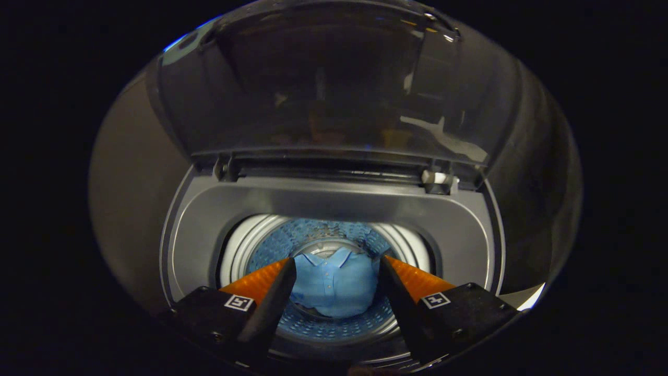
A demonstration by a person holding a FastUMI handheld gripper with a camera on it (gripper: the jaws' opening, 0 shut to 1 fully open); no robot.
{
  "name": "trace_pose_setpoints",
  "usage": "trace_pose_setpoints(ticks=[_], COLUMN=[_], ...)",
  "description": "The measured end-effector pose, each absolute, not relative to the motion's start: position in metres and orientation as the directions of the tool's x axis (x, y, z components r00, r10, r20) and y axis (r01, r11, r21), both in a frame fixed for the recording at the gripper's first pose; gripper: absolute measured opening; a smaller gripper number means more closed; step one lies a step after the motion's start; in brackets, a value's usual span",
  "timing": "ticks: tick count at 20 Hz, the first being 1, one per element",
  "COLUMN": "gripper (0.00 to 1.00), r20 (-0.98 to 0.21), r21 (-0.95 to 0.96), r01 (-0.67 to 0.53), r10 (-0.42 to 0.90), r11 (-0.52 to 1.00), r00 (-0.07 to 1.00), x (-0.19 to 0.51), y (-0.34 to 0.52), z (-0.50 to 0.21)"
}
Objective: Put the clothes into the washing machine and then close the washing machine lid.
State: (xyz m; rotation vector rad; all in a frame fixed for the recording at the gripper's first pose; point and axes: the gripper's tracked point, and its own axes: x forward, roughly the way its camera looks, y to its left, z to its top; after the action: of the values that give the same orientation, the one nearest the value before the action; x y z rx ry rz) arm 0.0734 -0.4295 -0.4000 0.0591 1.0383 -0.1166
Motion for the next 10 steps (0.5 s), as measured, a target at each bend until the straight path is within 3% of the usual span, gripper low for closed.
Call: trace_pose_setpoints(ticks=[5, 10], gripper=[1.00, 1.00], r20=[-0.848, -0.759], r21=[0.030, 0.067], r01=[0.219, 0.251], r10=[-0.091, -0.114], r11=[0.975, 0.966], r00=[0.522, 0.642], x=[0.072, 0.088], y=[-0.435, -0.442], z=[-0.375, -0.317])
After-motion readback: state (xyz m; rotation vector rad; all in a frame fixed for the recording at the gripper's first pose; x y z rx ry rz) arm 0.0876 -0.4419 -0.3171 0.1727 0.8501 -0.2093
